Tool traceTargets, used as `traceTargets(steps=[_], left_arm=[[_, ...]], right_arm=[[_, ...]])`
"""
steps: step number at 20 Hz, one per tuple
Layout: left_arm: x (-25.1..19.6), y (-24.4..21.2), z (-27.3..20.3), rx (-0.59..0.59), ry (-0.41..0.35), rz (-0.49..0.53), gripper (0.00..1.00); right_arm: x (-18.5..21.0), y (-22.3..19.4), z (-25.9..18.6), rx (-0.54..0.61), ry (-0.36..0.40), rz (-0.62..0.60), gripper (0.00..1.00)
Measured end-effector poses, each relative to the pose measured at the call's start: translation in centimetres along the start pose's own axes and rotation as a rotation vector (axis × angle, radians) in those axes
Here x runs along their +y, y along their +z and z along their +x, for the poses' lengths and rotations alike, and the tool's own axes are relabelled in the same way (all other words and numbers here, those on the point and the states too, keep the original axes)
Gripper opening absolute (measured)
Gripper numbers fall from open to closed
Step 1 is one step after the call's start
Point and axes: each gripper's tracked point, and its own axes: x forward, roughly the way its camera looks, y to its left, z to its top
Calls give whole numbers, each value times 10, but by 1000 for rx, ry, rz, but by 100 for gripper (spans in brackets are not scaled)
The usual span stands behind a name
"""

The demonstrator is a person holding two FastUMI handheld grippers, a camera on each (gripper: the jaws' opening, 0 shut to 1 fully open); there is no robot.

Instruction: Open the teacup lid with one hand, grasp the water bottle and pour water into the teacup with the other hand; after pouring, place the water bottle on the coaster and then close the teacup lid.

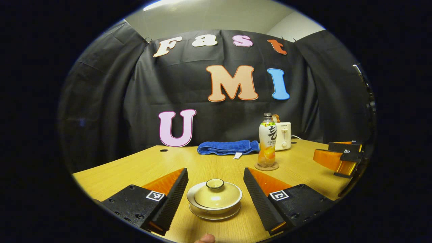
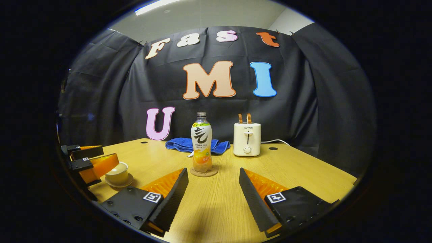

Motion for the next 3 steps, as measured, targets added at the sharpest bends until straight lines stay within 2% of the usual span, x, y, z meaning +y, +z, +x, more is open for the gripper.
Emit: traceTargets(steps=[1,3], left_arm=[[-2,0,0,1,-6,1,96],[-2,-3,3,7,-10,0,96]], right_arm=[[0,1,-2,-7,-4,-4,94],[1,-1,-4,-9,-11,-3,96]])
